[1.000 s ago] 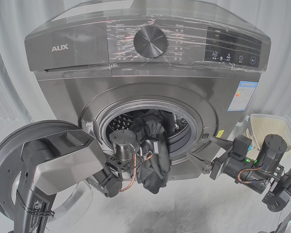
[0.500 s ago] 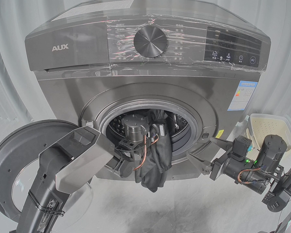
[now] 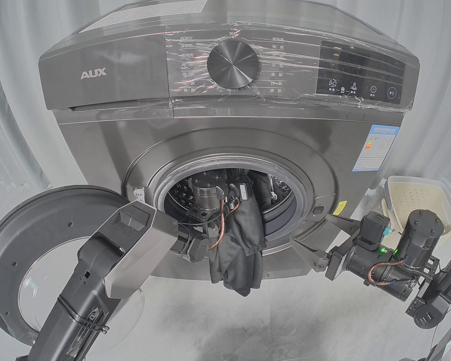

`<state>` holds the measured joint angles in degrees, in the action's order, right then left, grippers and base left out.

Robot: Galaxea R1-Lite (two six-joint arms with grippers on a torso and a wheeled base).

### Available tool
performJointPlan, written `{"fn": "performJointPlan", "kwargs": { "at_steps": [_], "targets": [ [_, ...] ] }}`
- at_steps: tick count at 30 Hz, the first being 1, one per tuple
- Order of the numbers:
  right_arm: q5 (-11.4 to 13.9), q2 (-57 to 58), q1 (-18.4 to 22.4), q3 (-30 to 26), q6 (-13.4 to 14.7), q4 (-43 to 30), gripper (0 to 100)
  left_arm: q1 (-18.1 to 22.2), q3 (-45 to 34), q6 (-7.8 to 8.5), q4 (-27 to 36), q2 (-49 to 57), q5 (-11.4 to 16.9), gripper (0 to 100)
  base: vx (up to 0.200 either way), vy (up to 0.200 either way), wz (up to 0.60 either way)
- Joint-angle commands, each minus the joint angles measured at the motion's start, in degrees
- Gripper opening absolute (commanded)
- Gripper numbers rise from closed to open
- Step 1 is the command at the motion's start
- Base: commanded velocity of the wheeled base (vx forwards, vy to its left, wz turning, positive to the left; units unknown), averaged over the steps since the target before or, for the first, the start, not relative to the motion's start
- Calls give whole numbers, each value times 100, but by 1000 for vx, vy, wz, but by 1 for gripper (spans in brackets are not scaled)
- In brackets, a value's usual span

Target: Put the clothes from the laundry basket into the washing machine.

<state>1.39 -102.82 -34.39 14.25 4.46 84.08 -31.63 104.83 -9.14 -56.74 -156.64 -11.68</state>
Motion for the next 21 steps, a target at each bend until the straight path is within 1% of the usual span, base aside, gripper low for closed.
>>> {"fn": "performJointPlan", "kwargs": {
  "at_steps": [1,4,8,9,11,13,15,17,19,20,21],
  "targets": [
    [2,-10,-6,8,2,3,100,17,-147,9,-31,-7,-1,100,0,0,0],
    [2,-10,11,8,2,3,100,-27,-217,-9,-39,81,-1,100,0,0,0],
    [10,-19,-6,-28,-7,3,100,-27,-560,0,233,520,43,100,0,0,0],
    [10,-37,-33,-36,-7,3,100,-36,-700,-17,646,819,104,100,0,0,0],
    [10,-37,-33,-36,-7,3,100,-53,-771,-70,919,1039,140,100,0,0,0],
    [10,-37,-24,-28,-7,12,100,-71,-982,-88,1121,1223,254,100,0,0,0],
    [10,-37,-24,-28,-16,3,100,-194,-1412,-96,1437,1540,465,100,0,0,0],
    [10,-37,-24,-10,-16,12,100,-273,-1799,-96,1578,1672,605,100,0,0,0],
    [10,-37,-33,-1,-16,12,100,-352,-2107,-70,1613,1663,667,100,0,0,0],
    [10,-37,-33,-1,-16,12,100,-352,-2107,-70,1613,1663,667,100,0,0,0],
    [10,-37,-33,-10,-16,12,100,-361,-2247,-26,1648,1636,676,100,0,0,0]
  ]
}}
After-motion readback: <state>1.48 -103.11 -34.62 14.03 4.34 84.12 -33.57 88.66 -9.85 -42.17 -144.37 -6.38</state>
